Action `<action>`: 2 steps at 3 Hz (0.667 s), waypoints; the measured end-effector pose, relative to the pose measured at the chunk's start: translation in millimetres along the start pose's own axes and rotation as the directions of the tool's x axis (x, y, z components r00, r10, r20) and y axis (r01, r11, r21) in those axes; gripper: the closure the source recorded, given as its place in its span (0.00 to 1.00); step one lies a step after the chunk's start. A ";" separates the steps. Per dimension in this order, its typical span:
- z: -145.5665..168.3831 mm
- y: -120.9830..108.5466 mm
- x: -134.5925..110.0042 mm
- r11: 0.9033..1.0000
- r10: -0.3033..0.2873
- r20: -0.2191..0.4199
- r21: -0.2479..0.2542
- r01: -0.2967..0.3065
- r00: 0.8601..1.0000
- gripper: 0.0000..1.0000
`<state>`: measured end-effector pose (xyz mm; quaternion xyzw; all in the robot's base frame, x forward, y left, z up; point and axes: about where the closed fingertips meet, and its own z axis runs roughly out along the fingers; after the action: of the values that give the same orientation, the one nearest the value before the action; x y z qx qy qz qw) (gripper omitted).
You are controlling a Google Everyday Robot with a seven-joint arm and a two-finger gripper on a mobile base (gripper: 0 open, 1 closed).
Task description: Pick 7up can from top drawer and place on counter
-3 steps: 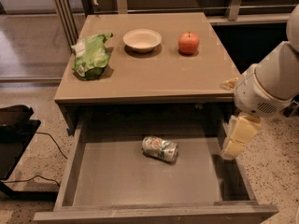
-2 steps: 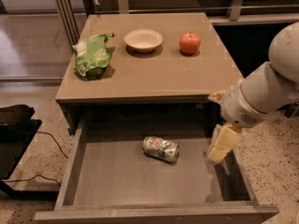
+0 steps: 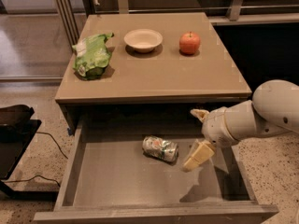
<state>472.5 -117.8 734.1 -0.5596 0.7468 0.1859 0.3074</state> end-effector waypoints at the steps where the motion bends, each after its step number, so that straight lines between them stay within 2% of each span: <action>1: 0.1 0.0 0.0 1.000 0.000 0.000 0.000 0.000 1.000 0.00; 2: 26.4 -0.3 5.6 1.000 0.013 -0.014 -0.022 -0.014 1.000 0.00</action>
Offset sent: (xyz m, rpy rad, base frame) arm 0.0152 0.0270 -0.0567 -0.0140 0.0685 0.0023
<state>478.3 -105.5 710.8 -0.5592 0.7507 0.1920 0.2948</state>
